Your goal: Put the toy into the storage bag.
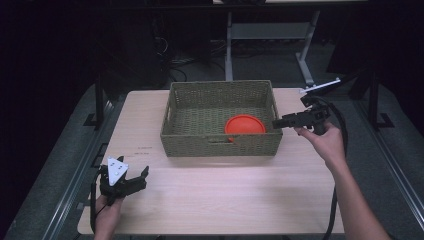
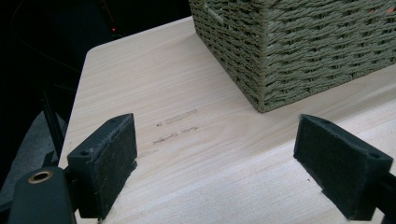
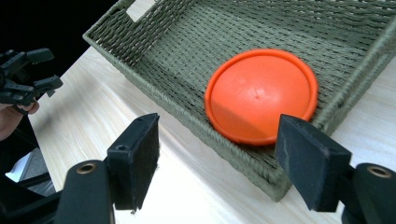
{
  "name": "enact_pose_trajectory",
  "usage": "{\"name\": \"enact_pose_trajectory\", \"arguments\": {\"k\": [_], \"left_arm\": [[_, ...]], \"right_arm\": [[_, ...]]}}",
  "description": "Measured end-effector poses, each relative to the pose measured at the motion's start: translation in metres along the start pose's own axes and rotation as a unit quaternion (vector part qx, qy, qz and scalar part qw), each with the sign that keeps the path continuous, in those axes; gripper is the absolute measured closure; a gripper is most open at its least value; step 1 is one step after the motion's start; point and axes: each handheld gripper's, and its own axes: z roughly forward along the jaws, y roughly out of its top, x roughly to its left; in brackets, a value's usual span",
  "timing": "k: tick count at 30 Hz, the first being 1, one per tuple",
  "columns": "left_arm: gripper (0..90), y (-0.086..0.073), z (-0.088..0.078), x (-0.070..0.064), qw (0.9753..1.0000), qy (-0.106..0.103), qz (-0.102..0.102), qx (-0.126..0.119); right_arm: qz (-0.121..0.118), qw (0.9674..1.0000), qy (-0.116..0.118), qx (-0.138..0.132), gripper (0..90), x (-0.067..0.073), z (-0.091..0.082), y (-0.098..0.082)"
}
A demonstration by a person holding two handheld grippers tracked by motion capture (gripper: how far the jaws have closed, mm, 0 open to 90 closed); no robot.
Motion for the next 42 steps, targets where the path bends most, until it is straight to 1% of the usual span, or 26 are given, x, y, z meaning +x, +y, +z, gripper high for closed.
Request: {"name": "enact_pose_trajectory", "arguments": {"k": [3,4,7,10,13,18,21,24,28,33,34,36,40,42], "left_arm": [[12.8,0.0,0.0,0.001,1.0,0.002,0.0,0.0],[12.8,-0.001,0.0,0.001,1.0,0.002,-0.002,-0.003],[12.8,0.0,0.0,0.001,1.0,0.003,-0.001,0.0],[12.8,0.0,0.0,0.001,1.0,0.002,0.002,0.002],[12.8,0.0,0.0,0.0,1.0,0.002,0.002,0.002],[12.9,-0.001,0.0,0.001,1.0,0.003,0.001,0.002],[12.8,-0.001,0.0,0.001,1.0,0.003,0.0,0.001],[12.8,-0.001,0.0,0.001,1.0,0.004,0.002,0.002],[12.8,-0.001,0.0,0.0,1.0,0.005,0.001,0.003],[12.9,-0.001,0.0,0.0,1.0,0.004,0.002,0.003],[12.8,-0.001,0.0,0.0,0.9999,0.004,0.007,0.006],[12.9,-0.001,0.0,-0.001,1.0,0.004,0.003,0.001],[12.8,-0.001,0.0,-0.001,1.0,0.005,-0.001,0.004],[12.8,-0.002,0.0,-0.001,1.0,0.004,-0.002,0.001]], "right_arm": [[-0.007,0.9999,-0.01,0.003,29.4,-0.001,-0.003,-0.006],[-0.005,1.0,-0.008,0.001,29.4,-0.001,-0.005,-0.009],[-0.007,1.0,-0.006,-0.003,29.3,-0.002,-0.009,-0.015],[-0.002,0.9999,0.004,-0.009,29.0,-0.003,-0.014,-0.022],[-0.003,0.9998,0.004,-0.019,29.1,-0.002,-0.018,-0.028],[-0.006,0.9998,0.006,-0.02,28.7,0.001,-0.024,-0.039],[-0.008,0.9997,0.001,-0.021,28.6,0.002,-0.027,-0.046],[-0.006,0.9997,-0.006,-0.024,27.8,0.001,-0.03,-0.054],[0.0,0.9995,-0.005,-0.03,27.7,-0.002,-0.035,-0.065],[0.008,0.9994,-0.009,-0.033,27.7,-0.008,-0.04,-0.079],[0.011,0.9993,-0.009,-0.034,28.1,-0.009,-0.041,-0.081],[0.013,0.9992,-0.011,-0.036,28.5,-0.012,-0.042,-0.087],[0.02,0.9992,-0.014,-0.031,28.3,-0.016,-0.04,-0.098],[0.022,0.9993,-0.013,-0.029,28.1,-0.017,-0.039,-0.103]]}}
